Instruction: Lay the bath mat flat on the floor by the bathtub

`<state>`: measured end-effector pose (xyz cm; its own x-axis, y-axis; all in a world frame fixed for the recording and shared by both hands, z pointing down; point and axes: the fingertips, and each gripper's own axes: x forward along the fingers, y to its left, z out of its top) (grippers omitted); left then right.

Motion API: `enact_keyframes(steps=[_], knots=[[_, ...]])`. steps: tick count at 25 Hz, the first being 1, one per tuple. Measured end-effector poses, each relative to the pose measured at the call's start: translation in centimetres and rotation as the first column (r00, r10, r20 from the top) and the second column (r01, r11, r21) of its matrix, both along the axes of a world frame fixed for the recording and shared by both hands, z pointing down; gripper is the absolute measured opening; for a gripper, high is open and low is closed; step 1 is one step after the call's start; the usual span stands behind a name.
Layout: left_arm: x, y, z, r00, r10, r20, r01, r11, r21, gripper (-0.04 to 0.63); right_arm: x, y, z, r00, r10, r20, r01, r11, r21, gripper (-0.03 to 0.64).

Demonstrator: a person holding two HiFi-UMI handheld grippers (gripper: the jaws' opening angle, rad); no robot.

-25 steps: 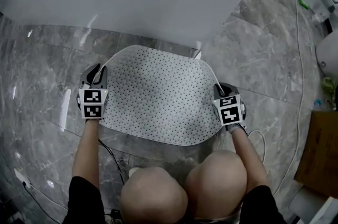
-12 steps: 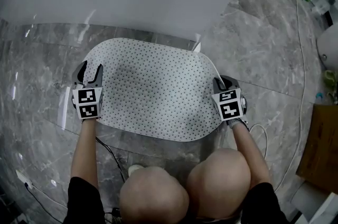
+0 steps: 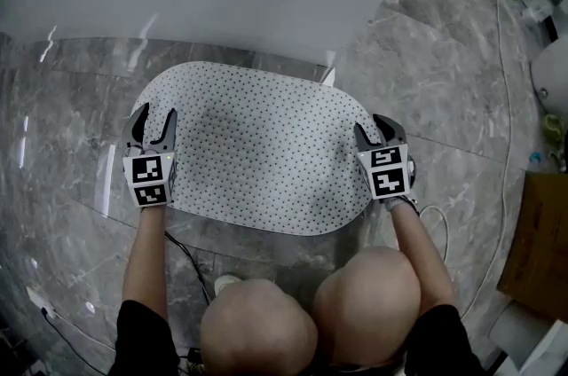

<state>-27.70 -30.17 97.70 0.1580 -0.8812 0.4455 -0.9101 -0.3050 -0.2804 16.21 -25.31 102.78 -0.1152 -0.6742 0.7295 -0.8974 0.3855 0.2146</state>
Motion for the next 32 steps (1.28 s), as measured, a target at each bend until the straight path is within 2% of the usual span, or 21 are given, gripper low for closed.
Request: enact_keyframes(steps=[3, 7, 10, 12, 16, 19, 23, 26, 32], knots=[[0.5, 0.0, -0.5, 1.0, 0.002, -0.022, -0.002, 1.0, 0.014, 0.222, 0.0, -0.4, -1.0, 1.0, -0.006, 0.013, 0.005, 0.999, 0.038, 0.163], [1.6, 0.2, -1.0, 0.996, 0.007, -0.089, -0.005, 1.0, 0.028, 0.208, 0.0, -0.5, -2.2, 0.999, -0.028, 0.018, 0.026, 0.996, 0.089, 0.161], [2.3, 0.4, -2.1, 0.994, 0.017, -0.106, -0.008, 0.997, 0.078, 0.058, -0.3, -0.3, -3.4, 0.998, -0.054, 0.016, 0.052, 0.991, 0.125, 0.064], [3.3, 0.6, -3.0, 0.99, 0.035, -0.138, -0.02, 0.994, 0.105, 0.034, -0.7, -0.2, -4.6, 0.996, -0.082, 0.037, 0.075, 0.985, 0.156, 0.042], [5.5, 0.6, -6.0, 0.974, 0.086, -0.209, -0.047, 0.981, 0.187, 0.014, -1.8, -0.7, -8.4, 0.982, -0.142, 0.124, 0.104, 0.957, 0.271, 0.029], [7.1, 0.6, -9.2, 0.965, 0.123, -0.23, -0.064, 0.967, 0.248, 0.014, -2.7, -1.0, -11.9, 0.969, -0.2, 0.148, 0.138, 0.926, 0.351, 0.026], [9.2, 0.8, -14.7, 0.957, 0.151, -0.247, -0.075, 0.954, 0.29, 0.014, -2.9, -1.1, -17.3, 0.957, -0.267, 0.115, 0.201, 0.893, 0.402, 0.026], [9.9, 1.5, -20.5, 0.953, 0.151, -0.262, -0.07, 0.953, 0.294, 0.014, -3.2, -0.4, -22.9, 0.95, -0.301, 0.087, 0.242, 0.88, 0.409, 0.025], [11.4, 3.8, -36.1, 0.95, 0.149, -0.274, -0.066, 0.955, 0.29, 0.014, -3.5, 1.2, -39.4, 0.935, -0.337, 0.11, 0.258, 0.86, 0.44, 0.025]])
